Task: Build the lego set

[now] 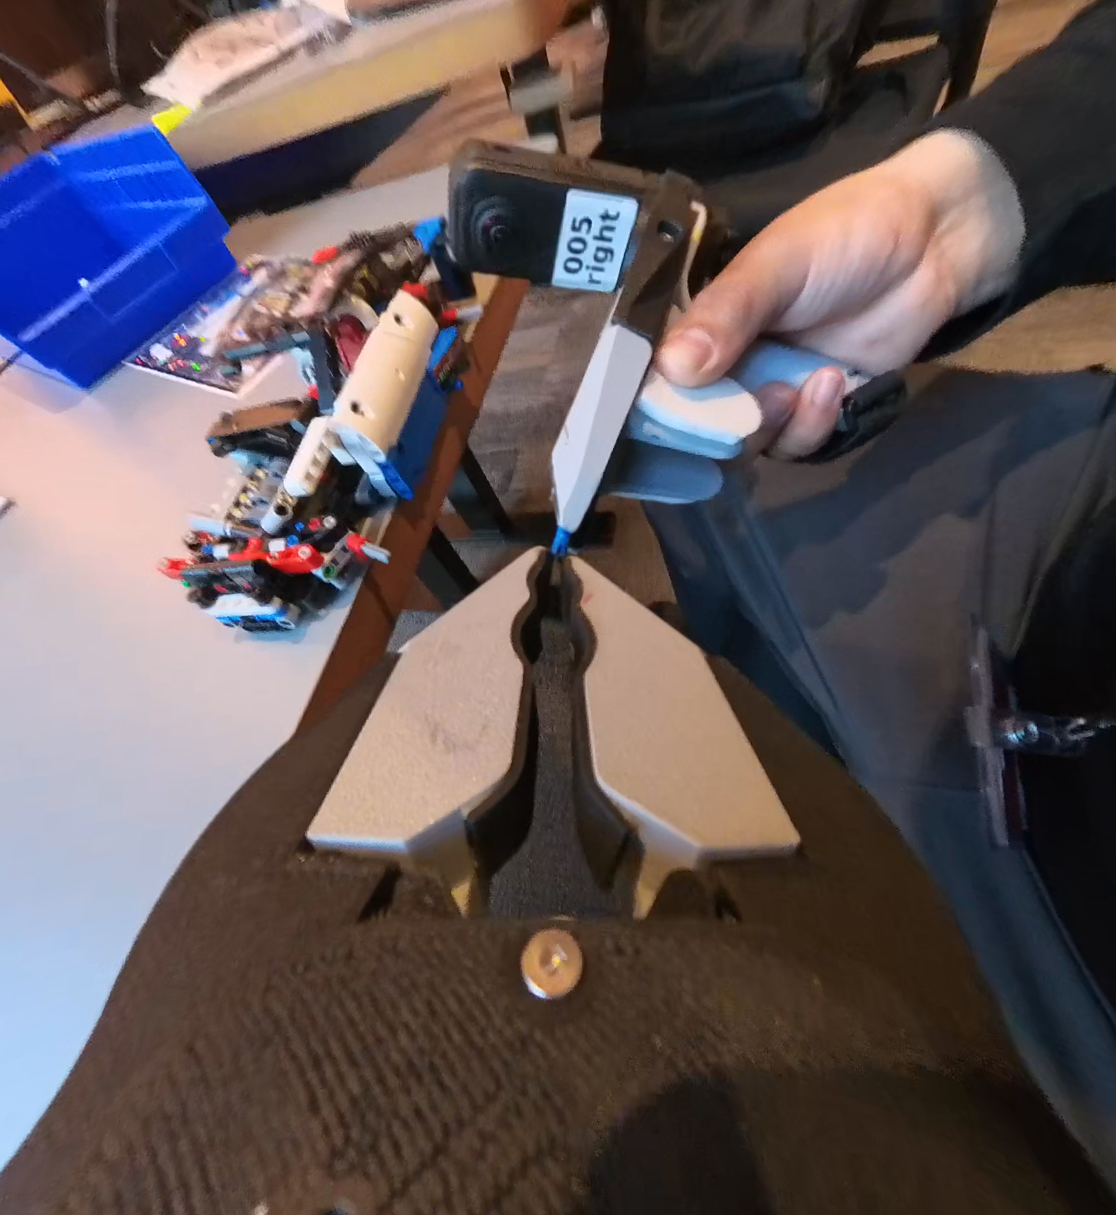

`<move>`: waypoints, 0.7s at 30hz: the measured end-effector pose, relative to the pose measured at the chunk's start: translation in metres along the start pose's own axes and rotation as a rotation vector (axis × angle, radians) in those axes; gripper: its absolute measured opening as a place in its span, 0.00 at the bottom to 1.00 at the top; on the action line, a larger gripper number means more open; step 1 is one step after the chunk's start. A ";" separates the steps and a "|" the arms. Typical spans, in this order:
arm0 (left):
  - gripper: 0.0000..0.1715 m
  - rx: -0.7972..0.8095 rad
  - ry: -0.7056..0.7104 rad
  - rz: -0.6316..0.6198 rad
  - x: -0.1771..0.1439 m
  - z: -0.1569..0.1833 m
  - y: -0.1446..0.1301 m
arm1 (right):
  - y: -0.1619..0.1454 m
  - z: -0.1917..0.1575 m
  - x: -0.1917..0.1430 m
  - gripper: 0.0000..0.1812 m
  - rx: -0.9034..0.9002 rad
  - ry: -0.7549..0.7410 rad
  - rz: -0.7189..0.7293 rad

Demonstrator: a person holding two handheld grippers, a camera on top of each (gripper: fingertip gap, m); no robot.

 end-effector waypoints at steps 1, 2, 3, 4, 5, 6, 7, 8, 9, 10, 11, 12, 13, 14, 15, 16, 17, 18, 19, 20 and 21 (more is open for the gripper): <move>0.00 -0.003 0.006 0.018 -0.002 -0.002 0.004 | 0.001 -0.007 0.001 0.02 -0.036 -0.005 0.004; 0.05 -0.004 0.028 0.006 -0.004 -0.004 0.005 | 0.004 -0.013 0.001 0.02 -0.089 -0.035 0.012; 0.14 0.002 0.060 -0.018 -0.005 -0.006 0.002 | 0.009 -0.018 -0.004 0.02 -0.161 -0.079 0.033; 0.20 0.010 0.084 -0.054 -0.006 -0.007 -0.004 | 0.014 -0.021 -0.012 0.01 -0.240 -0.141 0.060; 0.21 0.015 0.082 -0.091 -0.006 -0.007 -0.010 | 0.021 -0.025 -0.021 0.02 -0.331 -0.225 0.090; 0.22 0.008 0.081 -0.122 -0.005 -0.007 -0.015 | 0.027 -0.028 -0.030 0.02 -0.441 -0.332 0.123; 0.23 -0.005 0.077 -0.152 -0.002 -0.007 -0.019 | 0.033 -0.031 -0.040 0.02 -0.555 -0.453 0.151; 0.23 -0.014 0.073 -0.182 0.001 -0.009 -0.021 | 0.037 -0.034 -0.048 0.02 -0.665 -0.567 0.174; 0.23 -0.018 0.073 -0.206 0.005 -0.011 -0.022 | 0.039 -0.037 -0.054 0.02 -0.760 -0.669 0.193; 0.24 -0.024 0.068 -0.226 0.009 -0.014 -0.022 | 0.040 -0.039 -0.059 0.02 -0.835 -0.753 0.216; 0.25 -0.027 0.063 -0.239 0.012 -0.017 -0.020 | 0.040 -0.041 -0.061 0.02 -0.899 -0.814 0.241; 0.26 -0.016 0.065 -0.242 0.015 -0.020 -0.017 | 0.042 -0.042 -0.062 0.02 -0.956 -0.868 0.265; 0.27 -0.002 0.070 -0.247 0.018 -0.024 -0.014 | 0.045 -0.045 -0.063 0.02 -1.012 -0.921 0.286; 0.29 0.006 0.072 -0.259 0.020 -0.029 -0.010 | 0.049 -0.049 -0.062 0.02 -1.081 -0.963 0.304; 0.33 0.004 0.070 -0.271 0.022 -0.035 -0.007 | 0.052 -0.055 -0.062 0.02 -1.144 -1.011 0.333; 0.37 -0.003 0.060 -0.279 0.024 -0.041 -0.002 | 0.054 -0.063 -0.061 0.02 -1.193 -1.054 0.369; 0.39 -0.014 0.052 -0.279 0.025 -0.049 0.002 | 0.056 -0.072 -0.060 0.02 -1.235 -1.073 0.401; 0.39 -0.027 0.048 -0.267 0.025 -0.058 0.008 | 0.060 -0.084 -0.059 0.02 -1.264 -1.089 0.439; 0.39 -0.049 0.039 -0.250 0.025 -0.067 0.013 | 0.063 -0.099 -0.059 0.02 -1.294 -1.102 0.482; 0.40 -0.084 0.003 -0.229 0.024 -0.075 0.019 | 0.068 -0.116 -0.060 0.02 -1.337 -1.109 0.513; 0.40 -0.128 -0.039 -0.204 0.022 -0.081 0.026 | 0.074 -0.135 -0.061 0.02 -1.387 -1.124 0.527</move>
Point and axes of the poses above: each gripper's, where its closed fingertips meet, x out along the fingers, y out of its top, z = x × y across the jaws, the point moved 8 cm from there along -x, back along the fingers, and after that the axes turned 6 degrees about x, right-handed, at the moved point
